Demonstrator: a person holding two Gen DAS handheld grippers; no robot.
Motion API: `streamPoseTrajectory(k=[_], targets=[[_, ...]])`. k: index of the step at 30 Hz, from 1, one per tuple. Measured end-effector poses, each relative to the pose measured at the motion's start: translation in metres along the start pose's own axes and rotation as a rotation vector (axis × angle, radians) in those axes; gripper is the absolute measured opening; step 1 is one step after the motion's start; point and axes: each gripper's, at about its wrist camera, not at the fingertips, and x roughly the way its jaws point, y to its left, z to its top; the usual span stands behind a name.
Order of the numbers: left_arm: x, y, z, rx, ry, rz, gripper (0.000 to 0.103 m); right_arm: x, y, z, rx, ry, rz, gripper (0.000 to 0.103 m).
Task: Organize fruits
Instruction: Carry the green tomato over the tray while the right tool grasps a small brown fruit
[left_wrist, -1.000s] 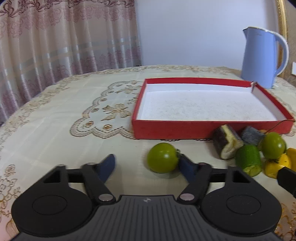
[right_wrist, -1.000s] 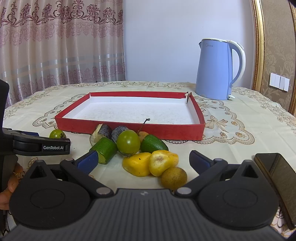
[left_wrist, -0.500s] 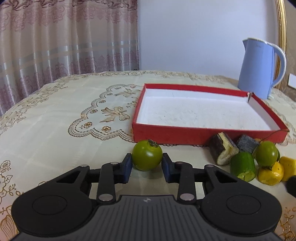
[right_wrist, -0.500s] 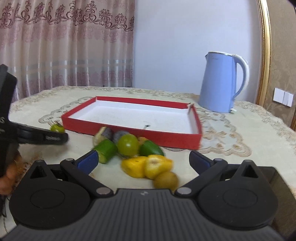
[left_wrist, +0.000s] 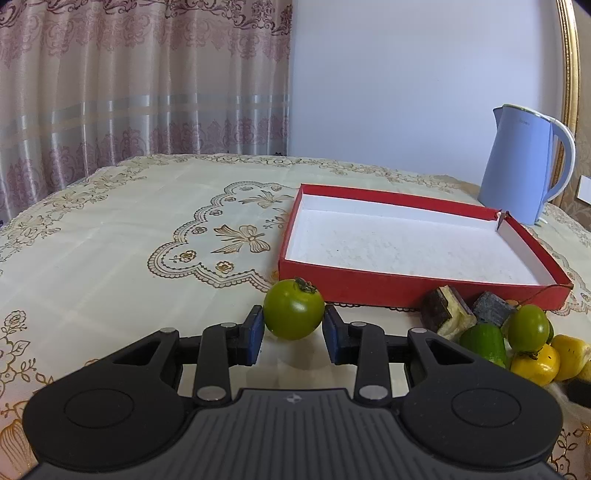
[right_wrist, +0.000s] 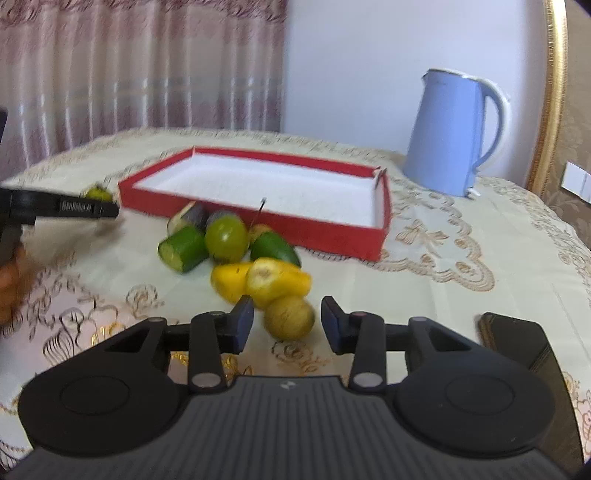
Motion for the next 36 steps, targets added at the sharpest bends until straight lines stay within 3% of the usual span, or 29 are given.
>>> streamPoseTrajectory(k=[2,13,19,23,36], targets=[[0.001,0.000,0.000,0.000,0.001,-0.001,0.033,0.003,0.001,-0.002,0.001,0.010,-0.005,0.029],[0.001,0.002,-0.002,-0.004,-0.010,-0.015,0.033,-0.020,-0.005,0.003,-0.012,-0.039,-0.012,0.029],[-0.007,0.001,-0.004,0.006,-0.043,-0.026,0.033,-0.032,-0.020,0.008,0.072,-0.098,0.005,0.029],[-0.006,-0.005,0.000,0.024,-0.022,-0.048,0.033,-0.032,-0.030,0.008,0.144,-0.117,0.032,0.029],[0.026,-0.050,0.065,0.099,-0.031,-0.106,0.033,-0.020,-0.039,0.006,0.230,-0.123,0.096,0.029]])
